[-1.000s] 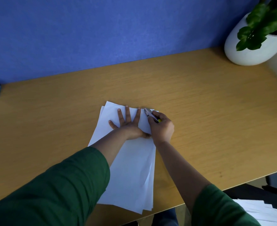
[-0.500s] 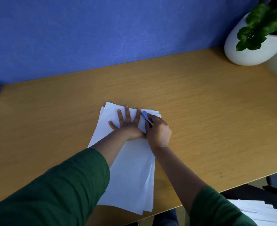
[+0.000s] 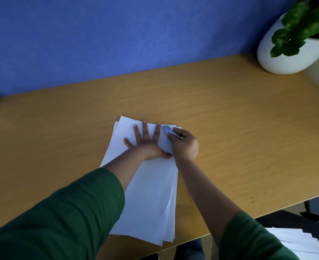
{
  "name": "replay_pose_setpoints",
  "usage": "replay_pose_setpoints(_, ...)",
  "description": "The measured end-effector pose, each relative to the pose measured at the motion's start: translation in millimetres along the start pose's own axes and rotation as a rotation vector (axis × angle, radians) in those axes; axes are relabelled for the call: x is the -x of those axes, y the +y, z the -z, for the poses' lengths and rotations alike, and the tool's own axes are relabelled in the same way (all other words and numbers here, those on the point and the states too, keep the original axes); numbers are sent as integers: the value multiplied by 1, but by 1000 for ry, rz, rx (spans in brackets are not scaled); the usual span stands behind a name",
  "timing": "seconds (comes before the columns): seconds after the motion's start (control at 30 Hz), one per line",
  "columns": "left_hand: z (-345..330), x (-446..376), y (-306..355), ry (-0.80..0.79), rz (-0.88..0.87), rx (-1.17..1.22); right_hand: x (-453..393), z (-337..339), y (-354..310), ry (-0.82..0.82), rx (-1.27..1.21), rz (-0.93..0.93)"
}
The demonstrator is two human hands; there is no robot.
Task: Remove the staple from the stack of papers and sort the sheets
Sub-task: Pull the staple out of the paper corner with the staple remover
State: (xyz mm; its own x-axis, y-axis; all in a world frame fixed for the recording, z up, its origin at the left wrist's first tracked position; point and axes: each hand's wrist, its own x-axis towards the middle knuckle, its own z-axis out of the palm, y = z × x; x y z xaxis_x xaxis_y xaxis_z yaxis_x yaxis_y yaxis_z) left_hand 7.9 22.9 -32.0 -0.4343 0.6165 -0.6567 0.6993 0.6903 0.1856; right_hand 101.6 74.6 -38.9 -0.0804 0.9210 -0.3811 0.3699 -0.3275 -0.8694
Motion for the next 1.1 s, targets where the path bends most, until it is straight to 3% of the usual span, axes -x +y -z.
replay_pose_setpoints(0.27, 2, 0, -2, -17, -22, 19, -12, 10, -12, -6, -416, -335)
replay_pose_setpoints(0.37, 4, 0, -2, -33, -20, 26, -19, 18, -13, 17, -484, -367)
replay_pose_setpoints(0.67, -1, -4, -2, -8, -19, 25, -10, 13, 4, -99, -242, -86)
replay_pose_setpoints(0.83, -4, -8, -5, 11, -34, 14, -24, 33, 3, 69, -333, -86)
replay_pose_setpoints(1.1, -5, -5, -8, 25, -65, 29, -48, 85, 10, 211, 114, 179)
